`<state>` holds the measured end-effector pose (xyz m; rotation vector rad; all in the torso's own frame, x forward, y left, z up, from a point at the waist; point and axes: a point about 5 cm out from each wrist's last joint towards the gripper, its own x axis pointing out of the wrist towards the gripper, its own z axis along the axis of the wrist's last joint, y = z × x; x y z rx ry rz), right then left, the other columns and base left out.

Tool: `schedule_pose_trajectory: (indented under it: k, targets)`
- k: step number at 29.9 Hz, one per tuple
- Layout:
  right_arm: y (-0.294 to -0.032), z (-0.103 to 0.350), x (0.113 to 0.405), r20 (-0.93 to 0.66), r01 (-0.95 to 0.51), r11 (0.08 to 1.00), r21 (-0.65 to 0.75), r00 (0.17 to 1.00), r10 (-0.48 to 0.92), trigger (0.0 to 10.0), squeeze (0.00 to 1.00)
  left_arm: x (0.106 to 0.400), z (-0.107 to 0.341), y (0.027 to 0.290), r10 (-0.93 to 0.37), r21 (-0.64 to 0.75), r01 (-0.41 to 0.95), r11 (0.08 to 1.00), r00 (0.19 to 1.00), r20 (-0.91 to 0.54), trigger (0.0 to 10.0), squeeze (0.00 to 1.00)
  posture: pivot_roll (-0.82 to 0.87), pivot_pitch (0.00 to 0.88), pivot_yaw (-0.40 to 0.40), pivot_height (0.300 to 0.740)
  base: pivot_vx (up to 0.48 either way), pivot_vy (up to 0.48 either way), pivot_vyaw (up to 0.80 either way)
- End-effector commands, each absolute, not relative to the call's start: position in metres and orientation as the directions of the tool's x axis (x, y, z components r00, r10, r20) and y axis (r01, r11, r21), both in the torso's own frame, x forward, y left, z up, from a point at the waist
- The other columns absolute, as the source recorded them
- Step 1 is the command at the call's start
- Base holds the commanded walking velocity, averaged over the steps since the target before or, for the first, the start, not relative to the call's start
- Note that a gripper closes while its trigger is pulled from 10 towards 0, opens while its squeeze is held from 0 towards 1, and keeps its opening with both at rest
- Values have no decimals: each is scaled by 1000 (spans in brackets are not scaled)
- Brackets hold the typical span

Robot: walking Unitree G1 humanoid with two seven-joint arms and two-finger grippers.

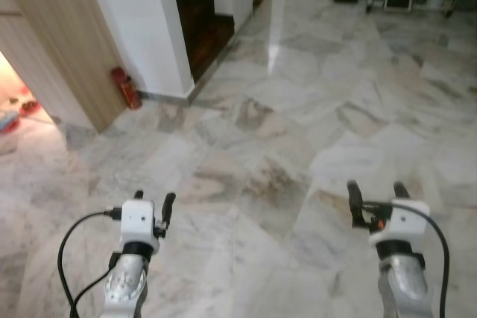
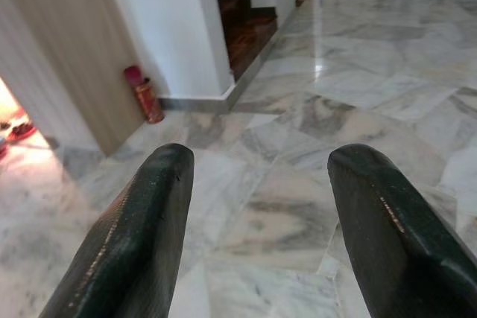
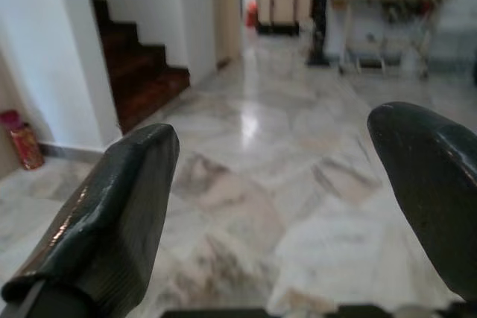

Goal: Move the pillow to the sofa from floor

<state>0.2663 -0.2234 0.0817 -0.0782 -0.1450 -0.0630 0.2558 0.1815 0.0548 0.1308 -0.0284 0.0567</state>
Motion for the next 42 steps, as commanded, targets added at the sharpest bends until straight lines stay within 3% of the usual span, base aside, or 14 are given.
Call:
schedule_pose_trajectory:
  k: [1, 7, 11, 19, 24, 29, 39, 42]
  targets:
    - [-211, 93, 273, 168, 13, 997, -77, 986, 0, 10000, 0, 257, 62, 184, 89, 104, -93, 990, 995, 35, 10000, 0, -91, 0, 1, 740, 0, 0, 0]
    - [-194, 103, 281, 174, -45, 997, -58, 983, 55, 10000, 0, 266, 82, 172, 31, 111, -40, 993, 996, 82, 10000, 0, -75, 0, -2, 740, 0, 0, 0]
    - [-167, 121, 292, 209, -138, 989, -48, 967, 145, 10000, 0, 278, 90, 149, -92, 74, 85, 994, 991, 95, 10000, 0, -99, 0, 7, 740, 0, 0, 0]
    - [-161, 123, 299, 199, -157, 986, -57, 966, 165, 10000, 0, 285, 90, 142, -125, 88, 117, 989, 989, 82, 10000, 0, -80, 0, 12, 740, 0, 0, 0]
    - [-174, 110, 301, 155, -100, 994, -48, 982, 106, 10000, 0, 288, 92, 144, -141, 121, 131, 984, 987, 77, 10000, 0, -73, 0, 46, 740, 0, 0, 0]
    - [-224, 82, 295, 46, 132, 991, 34, 990, -134, 10000, 0, 298, 90, 151, -180, 150, 174, 973, 983, 31, 10000, 0, -98, 0, 142, 740, 0, 0, 0]
    - [-250, 29, 274, -188, 277, 960, 50, 946, -263, 10000, 0, 316, 93, 173, -132, 198, 130, 972, 991, -5, 10000, 0, -99, 0, 182, 740, 0, 0, 0]
    - [-250, 11, 265, -281, 300, 951, 71, 921, -270, 10000, 0, 319, 82, 194, -41, 129, 50, 990, 997, -69, 10000, 0, -102, 0, 184, 740, 0, 0, 0]
